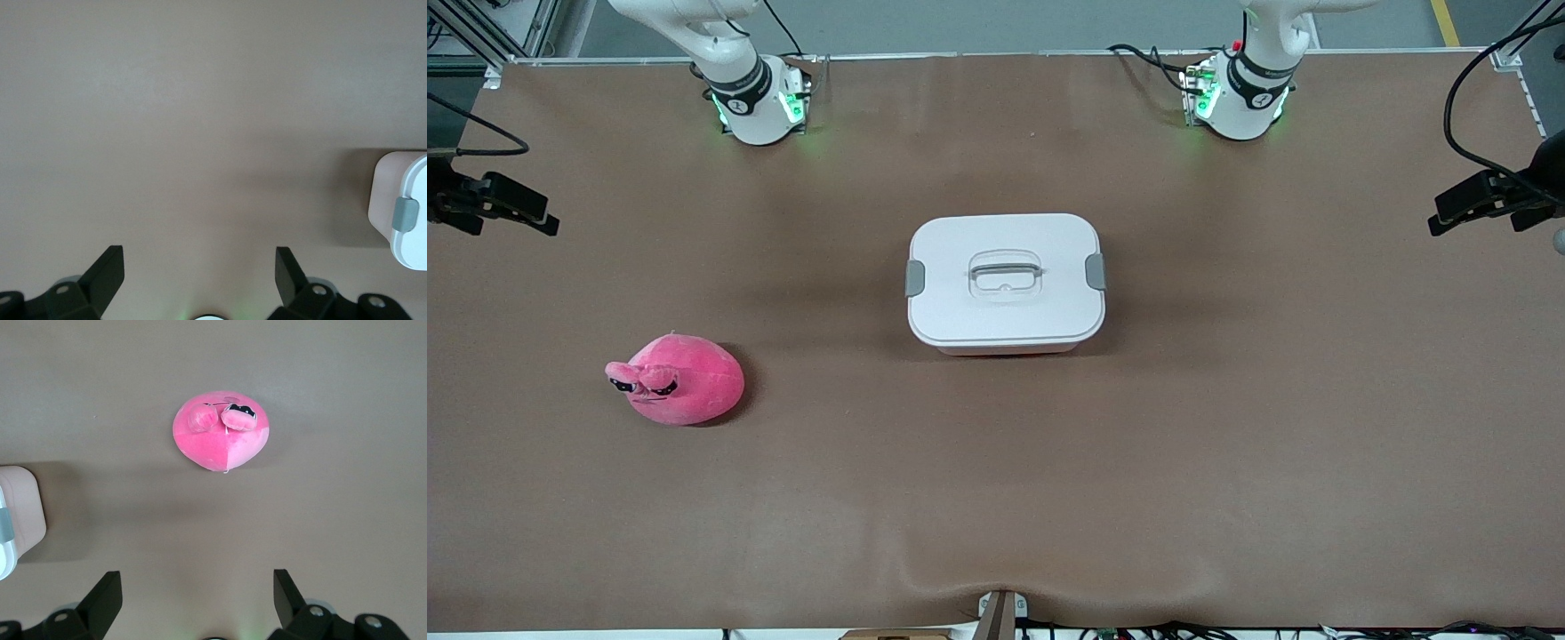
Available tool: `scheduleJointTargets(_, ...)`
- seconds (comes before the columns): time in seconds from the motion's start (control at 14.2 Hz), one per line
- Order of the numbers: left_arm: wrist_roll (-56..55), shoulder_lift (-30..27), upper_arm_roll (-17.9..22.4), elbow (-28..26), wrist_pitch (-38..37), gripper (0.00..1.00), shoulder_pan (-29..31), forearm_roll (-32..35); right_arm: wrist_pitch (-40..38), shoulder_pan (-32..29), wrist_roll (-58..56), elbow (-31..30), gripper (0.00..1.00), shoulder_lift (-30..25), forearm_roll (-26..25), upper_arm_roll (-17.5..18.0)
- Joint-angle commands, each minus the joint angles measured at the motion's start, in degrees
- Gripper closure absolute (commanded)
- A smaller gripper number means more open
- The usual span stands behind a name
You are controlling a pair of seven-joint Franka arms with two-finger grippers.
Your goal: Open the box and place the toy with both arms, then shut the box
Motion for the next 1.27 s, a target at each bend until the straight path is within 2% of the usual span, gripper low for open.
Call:
scheduleJointTargets(0.0,0.2,1.6,0.1,1.0,-0.4,0.00,0.2,1.6,-0.2,-0.5,-0.5,1.0,0.00,0.4,-0.7,0.5)
scheduleJointTargets(0.14,-0.2,2.5,0.0,1.0,-0.3,0.00,0.2,5.5,-0.2,-0.2,-0.5,1.0,0.00,0.5,-0.7,0.4)
scheduleJointTargets(0.42,-0.4,7.1,0.3,3.0,0.2,0.00,0.4,7.6,-0.2,-0.2,-0.5,1.0,0.00,0.5,-0.7,0.5)
scheduleJointTargets(0.78,-0.4,10.0,1.5,3.4,3.2,0.00,0.2,7.6,-0.8,-0.6,-0.9,1.0,0.00,0.4,-0.7,0.5)
scheduleJointTargets(0.92,0.4,9.9,1.5,3.6,6.3,0.00,0.4,7.5,-1.1,-0.7,-1.2,1.0,0.00,0.3,-0.7,0.3)
scheduleJointTargets(1.2,-1.4,9.9,1.5,3.7,7.5,0.00,0.1,7.1,-0.8,-0.6,-1.0,0.9,0.00,0.5,-0.7,0.4)
